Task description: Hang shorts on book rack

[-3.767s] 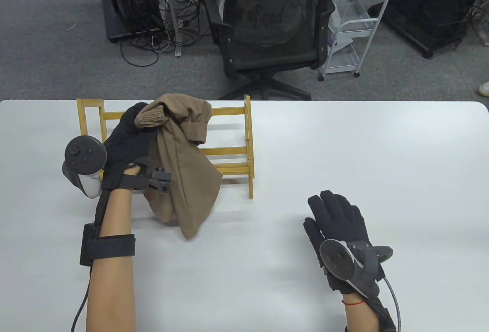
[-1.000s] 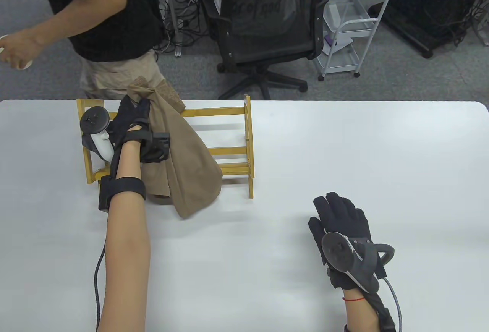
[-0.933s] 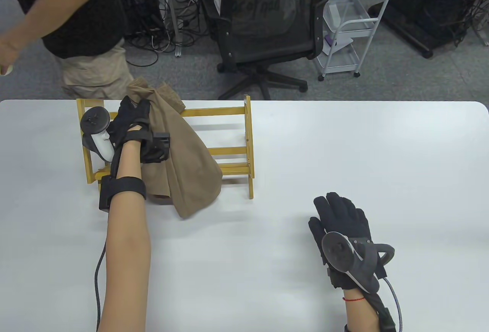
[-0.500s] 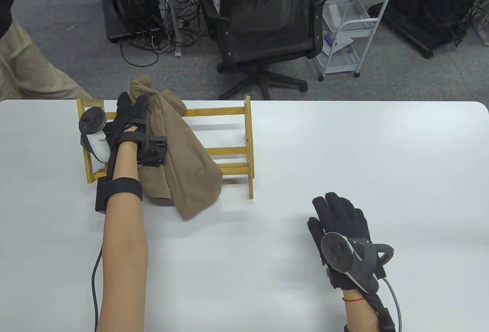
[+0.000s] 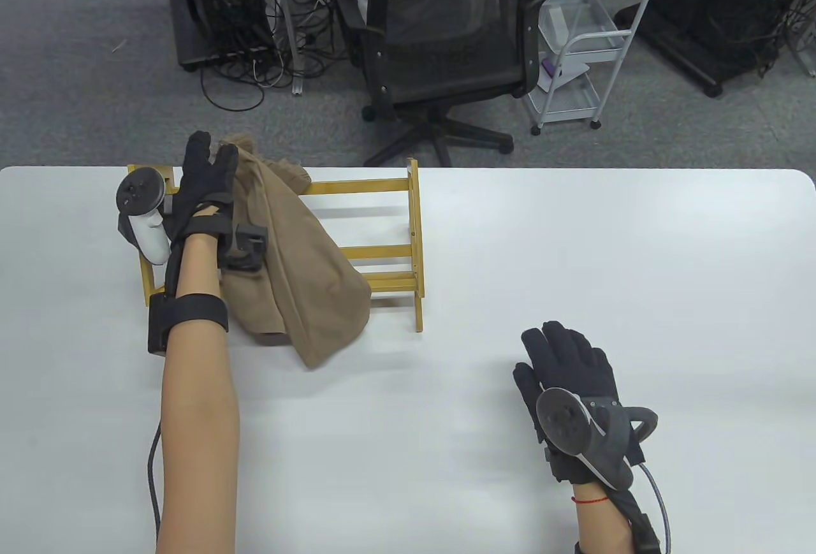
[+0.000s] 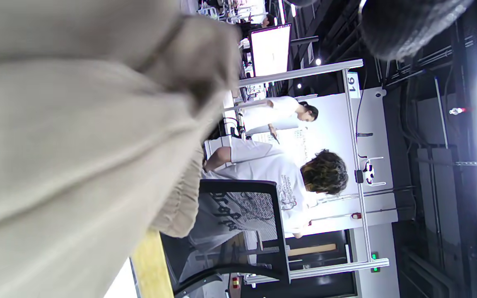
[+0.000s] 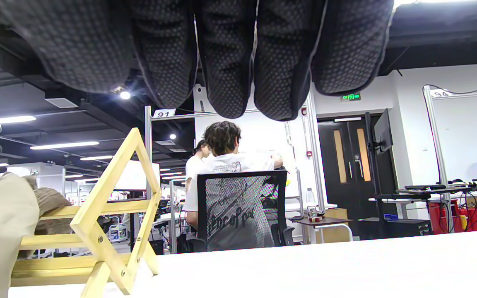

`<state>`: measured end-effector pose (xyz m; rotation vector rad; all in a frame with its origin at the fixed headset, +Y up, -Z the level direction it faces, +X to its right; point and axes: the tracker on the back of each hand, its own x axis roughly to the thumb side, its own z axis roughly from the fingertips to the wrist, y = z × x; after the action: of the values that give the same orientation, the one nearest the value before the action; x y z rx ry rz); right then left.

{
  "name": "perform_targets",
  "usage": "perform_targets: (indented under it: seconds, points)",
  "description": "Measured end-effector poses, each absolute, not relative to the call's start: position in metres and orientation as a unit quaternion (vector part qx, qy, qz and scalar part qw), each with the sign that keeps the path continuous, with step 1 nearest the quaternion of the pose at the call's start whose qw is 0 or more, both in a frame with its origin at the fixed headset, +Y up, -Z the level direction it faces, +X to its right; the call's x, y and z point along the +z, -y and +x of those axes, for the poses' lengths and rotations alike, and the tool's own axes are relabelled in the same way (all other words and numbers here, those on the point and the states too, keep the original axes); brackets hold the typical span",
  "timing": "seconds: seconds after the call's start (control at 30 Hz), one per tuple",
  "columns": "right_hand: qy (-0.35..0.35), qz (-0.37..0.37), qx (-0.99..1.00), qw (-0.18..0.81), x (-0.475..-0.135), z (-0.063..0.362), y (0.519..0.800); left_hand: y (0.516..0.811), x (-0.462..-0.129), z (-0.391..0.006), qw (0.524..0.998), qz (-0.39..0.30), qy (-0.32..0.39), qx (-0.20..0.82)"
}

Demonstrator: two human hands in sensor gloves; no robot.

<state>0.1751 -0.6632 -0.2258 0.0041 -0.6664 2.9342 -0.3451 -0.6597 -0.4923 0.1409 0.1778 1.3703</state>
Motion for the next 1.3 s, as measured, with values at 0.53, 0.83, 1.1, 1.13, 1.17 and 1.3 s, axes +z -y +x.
perform_targets:
  seconds: [0.53,0.83,1.1,1.13,1.17,1.3]
  points:
    - [0.231,0.005,0.971,0.068,-0.225,0.175,0.663,0.637,-0.474,-0.351,0.801,0.111,-0.052,0.586]
    - [0.234,0.01,0.97,0.071,-0.225,0.175,0.663,0.627,-0.452,-0.333,0.83,0.138,0.003,0.54]
    - [0.234,0.014,0.969,0.075,-0.224,0.174,0.664,0.629,-0.427,-0.325,0.853,0.149,0.035,0.498]
    - [0.234,0.015,0.969,0.076,-0.224,0.174,0.664,0.631,-0.423,-0.325,0.855,0.15,0.038,0.495]
    - [0.234,0.016,0.969,0.077,-0.224,0.174,0.664,0.631,-0.42,-0.324,0.856,0.15,0.042,0.492]
    - [0.234,0.018,0.969,0.078,-0.224,0.173,0.664,0.632,-0.403,-0.32,0.864,0.155,0.06,0.476]
